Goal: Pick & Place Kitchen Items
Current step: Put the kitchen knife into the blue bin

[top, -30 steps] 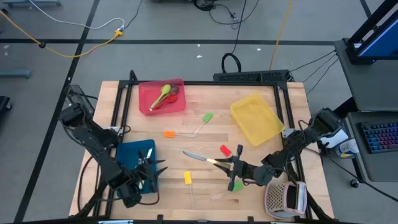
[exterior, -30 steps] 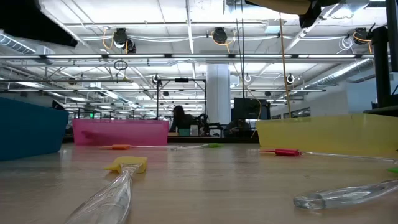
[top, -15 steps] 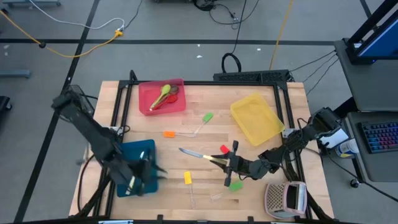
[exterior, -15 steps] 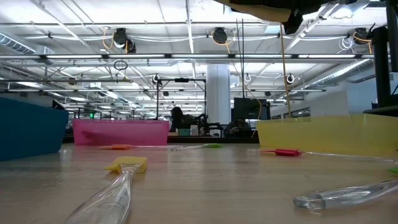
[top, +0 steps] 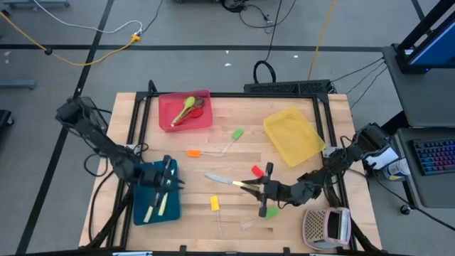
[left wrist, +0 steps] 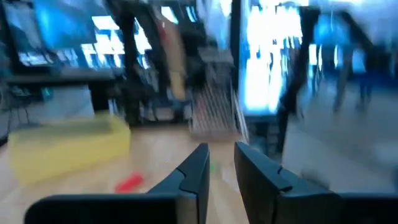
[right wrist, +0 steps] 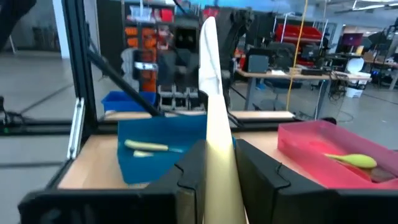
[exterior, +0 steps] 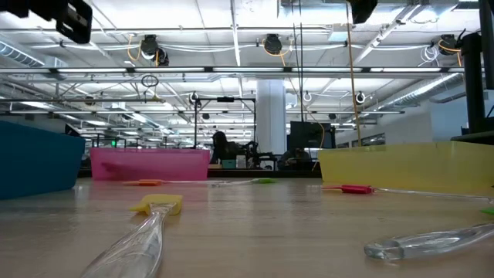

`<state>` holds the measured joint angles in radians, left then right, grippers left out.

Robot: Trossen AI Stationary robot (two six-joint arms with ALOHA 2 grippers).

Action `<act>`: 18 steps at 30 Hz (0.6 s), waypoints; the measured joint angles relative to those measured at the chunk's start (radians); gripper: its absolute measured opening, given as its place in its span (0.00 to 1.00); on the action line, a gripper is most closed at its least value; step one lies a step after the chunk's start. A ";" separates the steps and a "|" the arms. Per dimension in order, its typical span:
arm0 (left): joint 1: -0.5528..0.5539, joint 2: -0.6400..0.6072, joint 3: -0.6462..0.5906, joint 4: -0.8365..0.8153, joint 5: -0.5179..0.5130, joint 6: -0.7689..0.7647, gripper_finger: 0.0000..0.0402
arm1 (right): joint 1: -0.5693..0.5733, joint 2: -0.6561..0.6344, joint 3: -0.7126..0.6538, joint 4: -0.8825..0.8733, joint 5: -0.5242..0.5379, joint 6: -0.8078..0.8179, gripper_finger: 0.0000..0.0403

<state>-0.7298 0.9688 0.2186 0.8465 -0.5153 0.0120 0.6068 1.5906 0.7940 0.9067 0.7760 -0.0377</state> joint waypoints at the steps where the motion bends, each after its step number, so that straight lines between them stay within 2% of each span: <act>1: 0.009 0.020 -0.028 0.096 0.000 -0.004 0.18 | -0.004 0.000 0.000 0.017 -0.005 0.000 0.15; 4: 0.042 0.089 -0.045 0.205 0.009 -0.025 0.16 | -0.035 0.024 0.000 0.077 -0.093 0.011 0.15; 9: 0.113 0.192 -0.014 0.203 0.016 -0.019 0.12 | -0.098 0.110 0.000 0.256 -0.224 -0.005 0.15; 15: 0.188 0.250 0.003 0.205 -0.027 -0.019 0.12 | -0.158 0.201 0.000 0.426 -0.306 0.006 0.15; 18: 0.213 0.248 0.003 0.208 -0.027 -0.023 0.12 | -0.171 0.232 0.024 0.452 -0.310 -0.002 0.15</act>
<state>-0.5171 1.2171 0.2211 1.0542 -0.5426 -0.0113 0.4359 1.8226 0.8183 1.3587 0.4660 -0.0393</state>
